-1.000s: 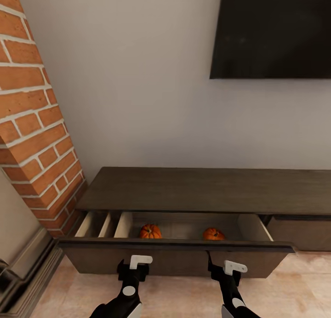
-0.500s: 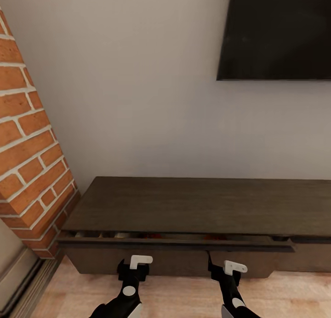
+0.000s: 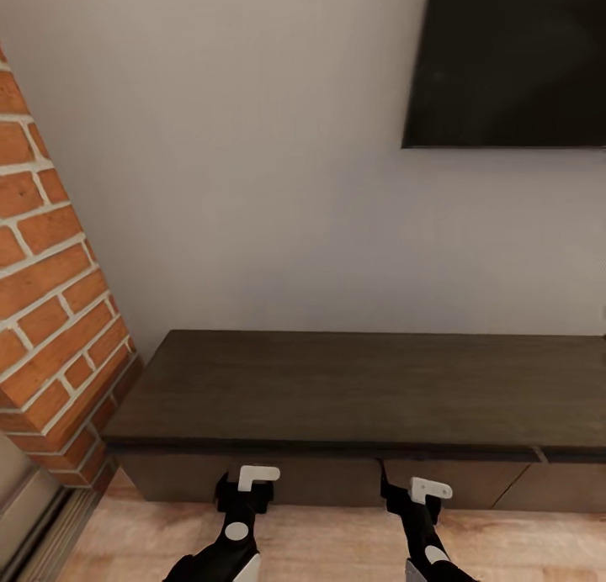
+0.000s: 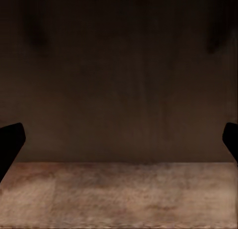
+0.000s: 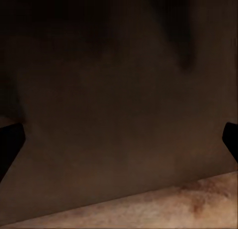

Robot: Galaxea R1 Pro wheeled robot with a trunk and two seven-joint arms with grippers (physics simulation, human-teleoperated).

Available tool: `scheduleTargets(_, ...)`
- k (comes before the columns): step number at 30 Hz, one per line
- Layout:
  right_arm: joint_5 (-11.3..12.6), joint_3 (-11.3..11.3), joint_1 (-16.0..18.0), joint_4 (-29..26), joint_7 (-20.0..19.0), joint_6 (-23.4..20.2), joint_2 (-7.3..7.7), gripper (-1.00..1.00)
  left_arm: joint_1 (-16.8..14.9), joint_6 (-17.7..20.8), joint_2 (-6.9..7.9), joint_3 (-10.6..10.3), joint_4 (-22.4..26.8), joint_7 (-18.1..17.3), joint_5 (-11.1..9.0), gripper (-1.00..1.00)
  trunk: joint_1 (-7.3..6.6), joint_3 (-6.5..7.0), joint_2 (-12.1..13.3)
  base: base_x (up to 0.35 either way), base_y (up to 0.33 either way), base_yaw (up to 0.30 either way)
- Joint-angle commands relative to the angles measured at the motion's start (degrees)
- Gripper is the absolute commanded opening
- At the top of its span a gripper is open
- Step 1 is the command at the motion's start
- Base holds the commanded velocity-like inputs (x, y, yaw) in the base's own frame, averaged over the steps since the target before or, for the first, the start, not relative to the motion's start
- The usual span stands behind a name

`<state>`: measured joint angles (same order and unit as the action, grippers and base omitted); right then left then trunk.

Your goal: Place each of the two pumpkins and all three candles from the living room inside a cabinet in the living room (use any cabinet), then make sure every cabinet is closed, and position the cauldron so it is next to a table in the living room.

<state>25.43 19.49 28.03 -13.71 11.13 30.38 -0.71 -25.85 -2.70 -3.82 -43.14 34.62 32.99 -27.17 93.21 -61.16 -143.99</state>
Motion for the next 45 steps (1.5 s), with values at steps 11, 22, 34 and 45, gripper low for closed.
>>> scheduleTargets(11, 0.0, 0.6, 0.1, -0.1, 0.4, -0.1, 0.01, 1.0, -0.1, -0.3, 0.04, -0.6, 0.0, 0.4, -0.6, 1.0, -0.04, -0.04, 0.0, -0.323, 0.0, 0.0)
scheduleTargets(22, 0.1, 0.5, 0.0, -0.2, -6.0, -0.2, 0.18, 1.0, -0.1, -0.3, 0.04, -0.4, 0.1, 0.4, -0.6, 1.0, -0.04, -0.04, 0.0, -0.331, 0.0, 0.0)
scheduleTargets(34, 0.4, 0.1, 0.0, -1.1, -8.5, -4.7, 0.25, 1.0, -0.1, 10.6, 0.7, 1.6, 10.1, 0.3, -1.5, 1.0, -0.04, -0.04, 0.0, -0.316, 0.0, 0.0)
scheduleTargets(45, 1.0, -0.1, 0.0, -1.1, -8.6, -6.1, 0.38, 1.0, 0.4, 37.2, 0.92, 16.9, 27.1, 0.4, -1.9, 1.0, -0.04, -0.04, 0.0, -0.05, 0.0, 0.0)
